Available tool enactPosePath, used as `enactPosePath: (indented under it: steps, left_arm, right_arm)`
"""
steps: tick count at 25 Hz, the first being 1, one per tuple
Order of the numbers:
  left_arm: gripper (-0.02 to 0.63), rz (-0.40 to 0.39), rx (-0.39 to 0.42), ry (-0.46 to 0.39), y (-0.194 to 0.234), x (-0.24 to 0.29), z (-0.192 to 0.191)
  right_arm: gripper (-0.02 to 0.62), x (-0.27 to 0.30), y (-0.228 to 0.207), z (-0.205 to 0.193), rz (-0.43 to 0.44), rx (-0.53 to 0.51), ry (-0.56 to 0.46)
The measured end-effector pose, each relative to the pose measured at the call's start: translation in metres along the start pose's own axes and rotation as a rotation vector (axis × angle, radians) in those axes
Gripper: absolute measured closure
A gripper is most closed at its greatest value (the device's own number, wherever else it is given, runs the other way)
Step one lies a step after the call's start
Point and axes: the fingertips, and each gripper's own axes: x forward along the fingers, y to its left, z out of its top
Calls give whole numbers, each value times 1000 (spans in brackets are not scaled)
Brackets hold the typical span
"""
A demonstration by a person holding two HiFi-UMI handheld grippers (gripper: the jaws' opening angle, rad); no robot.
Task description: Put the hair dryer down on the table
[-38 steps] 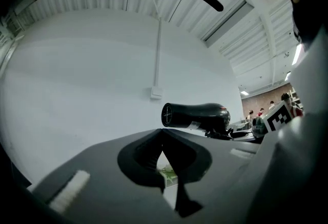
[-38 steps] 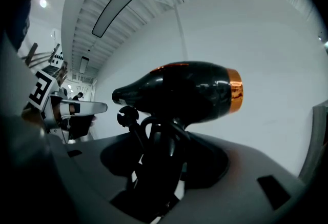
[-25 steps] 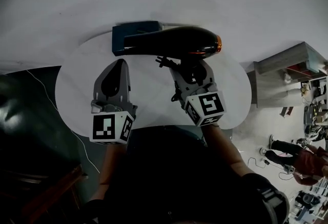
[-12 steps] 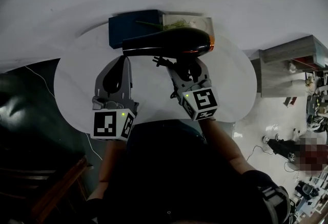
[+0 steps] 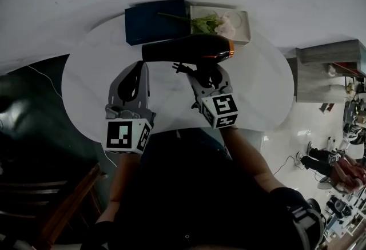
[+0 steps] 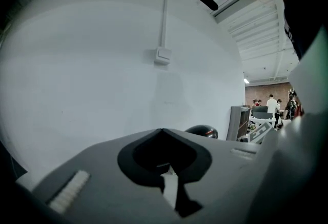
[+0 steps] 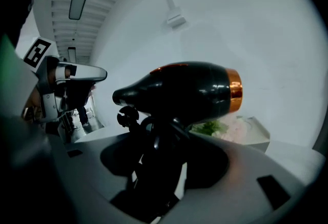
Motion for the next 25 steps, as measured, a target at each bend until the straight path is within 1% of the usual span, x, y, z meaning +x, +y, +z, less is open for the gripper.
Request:
enactPosePath:
  steps: [5, 15, 25]
  left_arm:
    - [594, -21, -8, 36, 5, 8, -15]
    - [594, -70, -14, 68, 5, 24, -28]
    - [594, -100, -19, 103, 7, 38, -41]
  right_arm:
    - [348, 15, 2, -26, 1, 29, 73]
    - [348, 27, -1, -75, -11, 115, 198]
    - [348, 44, 3, -104, 17, 194, 312]
